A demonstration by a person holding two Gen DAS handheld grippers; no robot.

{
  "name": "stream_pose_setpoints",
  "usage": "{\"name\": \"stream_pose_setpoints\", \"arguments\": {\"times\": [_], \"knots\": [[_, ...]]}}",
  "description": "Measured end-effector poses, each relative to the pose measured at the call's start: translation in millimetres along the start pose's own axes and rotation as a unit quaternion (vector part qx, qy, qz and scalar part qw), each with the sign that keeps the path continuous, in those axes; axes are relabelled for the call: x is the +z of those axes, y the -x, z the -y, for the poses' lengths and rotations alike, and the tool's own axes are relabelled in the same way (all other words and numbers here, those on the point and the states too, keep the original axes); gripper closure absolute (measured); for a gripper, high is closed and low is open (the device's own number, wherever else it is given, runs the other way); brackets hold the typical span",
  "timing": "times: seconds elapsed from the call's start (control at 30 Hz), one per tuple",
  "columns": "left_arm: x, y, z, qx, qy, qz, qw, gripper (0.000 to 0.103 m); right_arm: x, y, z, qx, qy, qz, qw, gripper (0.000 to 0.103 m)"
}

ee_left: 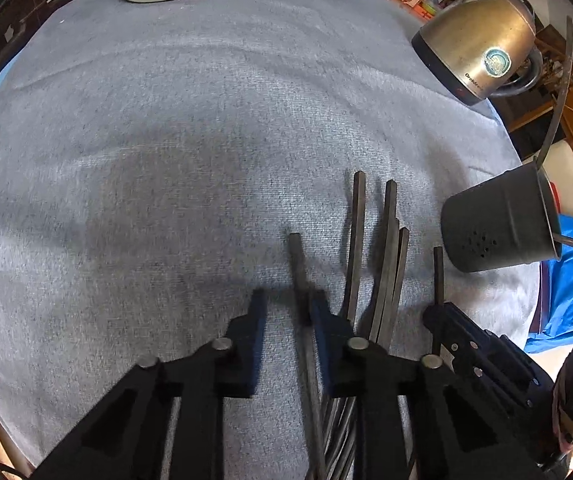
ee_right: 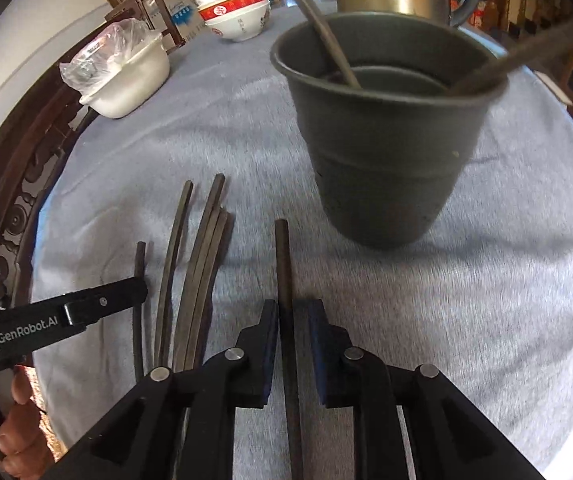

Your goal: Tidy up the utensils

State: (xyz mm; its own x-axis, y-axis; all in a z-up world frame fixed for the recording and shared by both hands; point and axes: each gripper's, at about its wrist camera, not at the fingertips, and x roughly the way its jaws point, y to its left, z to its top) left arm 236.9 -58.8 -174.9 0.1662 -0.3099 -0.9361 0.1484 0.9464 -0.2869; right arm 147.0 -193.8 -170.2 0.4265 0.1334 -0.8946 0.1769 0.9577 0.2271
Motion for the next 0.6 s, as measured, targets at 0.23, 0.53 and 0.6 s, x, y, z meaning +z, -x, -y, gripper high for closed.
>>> {"name": "stream_pose_setpoints", "arguments": {"times": [0.23, 0.53, 0.6], "knots": [[-2, 6, -9, -0.006, 0.007, 0.008, 0.9999, 0.095, -3, 22, 2, 0.025, 0.009, 0.030, 0.999, 0.095], [-18, 78, -9, -0.010, -0.017, 0.083, 0.9964, 0.096, -5, 95, -4, 0.090, 0.021, 0.115, 0.989, 0.095], [-22, 99, -6, -0.011, -0.025, 0.105, 0.9940, 0.096, -5, 114, -3, 0.102, 0.021, 0.139, 0.985, 0.095]]}}
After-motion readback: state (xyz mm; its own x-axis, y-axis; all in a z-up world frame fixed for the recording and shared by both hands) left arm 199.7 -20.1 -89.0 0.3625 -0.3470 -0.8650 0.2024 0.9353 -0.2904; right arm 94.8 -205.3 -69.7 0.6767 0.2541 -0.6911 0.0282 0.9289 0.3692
